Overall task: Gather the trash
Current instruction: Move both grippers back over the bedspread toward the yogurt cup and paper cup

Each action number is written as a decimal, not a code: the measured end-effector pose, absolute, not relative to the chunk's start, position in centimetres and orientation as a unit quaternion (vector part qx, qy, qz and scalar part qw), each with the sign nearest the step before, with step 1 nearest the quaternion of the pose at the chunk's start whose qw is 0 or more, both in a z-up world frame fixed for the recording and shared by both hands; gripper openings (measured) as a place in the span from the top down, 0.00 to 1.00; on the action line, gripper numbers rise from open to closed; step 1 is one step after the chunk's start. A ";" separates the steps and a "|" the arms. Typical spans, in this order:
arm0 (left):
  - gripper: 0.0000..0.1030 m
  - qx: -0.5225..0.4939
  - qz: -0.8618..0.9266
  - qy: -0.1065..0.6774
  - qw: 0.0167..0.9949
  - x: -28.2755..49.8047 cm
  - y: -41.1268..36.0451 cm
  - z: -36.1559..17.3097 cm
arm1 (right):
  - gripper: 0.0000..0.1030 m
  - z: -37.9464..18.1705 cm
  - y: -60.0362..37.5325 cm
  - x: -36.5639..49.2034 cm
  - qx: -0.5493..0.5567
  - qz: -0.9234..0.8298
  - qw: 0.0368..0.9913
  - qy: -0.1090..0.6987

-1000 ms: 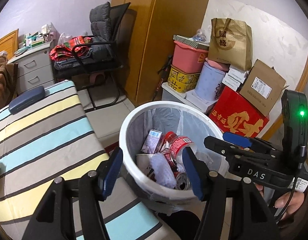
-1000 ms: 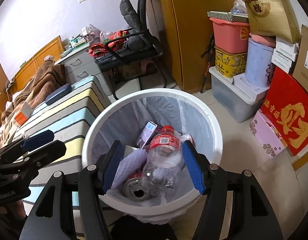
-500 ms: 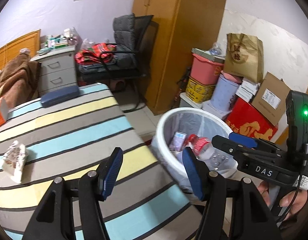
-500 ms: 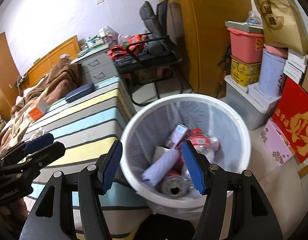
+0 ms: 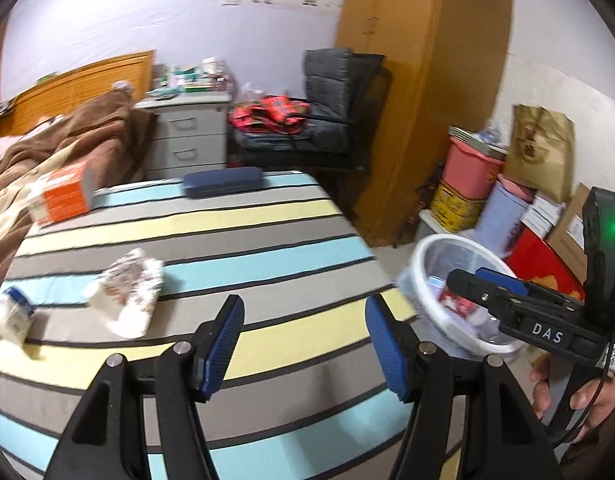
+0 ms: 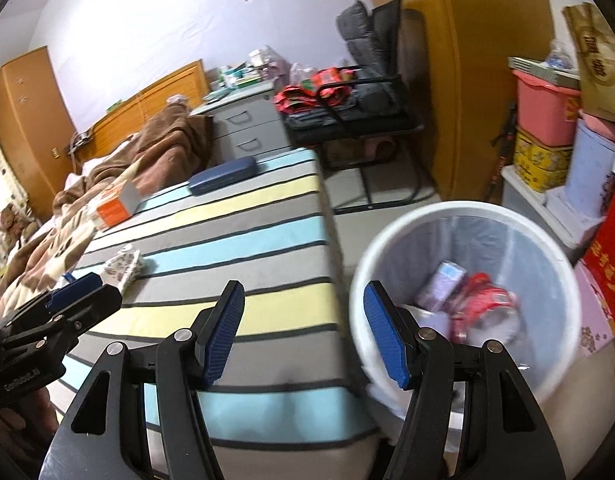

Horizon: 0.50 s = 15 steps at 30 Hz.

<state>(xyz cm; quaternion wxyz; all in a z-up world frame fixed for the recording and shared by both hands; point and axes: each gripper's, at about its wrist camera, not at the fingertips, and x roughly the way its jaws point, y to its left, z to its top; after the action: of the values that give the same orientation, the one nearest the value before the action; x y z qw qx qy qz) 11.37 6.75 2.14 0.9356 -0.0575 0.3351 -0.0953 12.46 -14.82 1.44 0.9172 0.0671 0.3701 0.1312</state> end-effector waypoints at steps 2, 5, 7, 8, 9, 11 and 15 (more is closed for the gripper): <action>0.36 -0.067 -0.079 0.337 0.936 11.3 8.5 1.8 | 0.38 1.3 -13.6 12.7 0.061 0.143 0.915 0.371; 0.35 -0.073 -0.046 0.340 0.937 11.2 11.2 1.2 | 0.38 1.0 -11.7 13.3 0.054 0.163 0.911 0.376; 0.35 -0.074 -0.022 0.339 0.938 11.2 12.9 1.0 | 0.38 0.9 -10.6 13.7 0.050 0.176 0.907 0.379; 0.35 -0.075 -0.012 0.339 0.938 11.1 13.7 0.9 | 0.38 0.9 -10.2 13.8 0.048 0.182 0.906 0.380; 0.35 -0.079 -0.005 0.340 0.937 11.1 14.6 0.8 | 0.38 0.8 -9.4 14.1 0.045 0.189 0.904 0.382; 0.35 -0.086 0.008 0.339 0.937 11.0 16.0 0.7 | 0.38 0.6 -8.4 14.4 0.042 0.198 0.900 0.385; 0.35 -0.093 0.042 0.337 0.936 10.7 19.0 0.6 | 0.38 0.1 -6.0 15.0 0.031 0.219 0.892 0.395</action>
<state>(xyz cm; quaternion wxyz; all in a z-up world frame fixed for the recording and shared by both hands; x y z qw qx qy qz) 10.67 18.99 0.56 0.9359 -0.0930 0.3371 0.0424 15.04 -6.05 0.15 0.8918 0.0314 0.3947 0.2188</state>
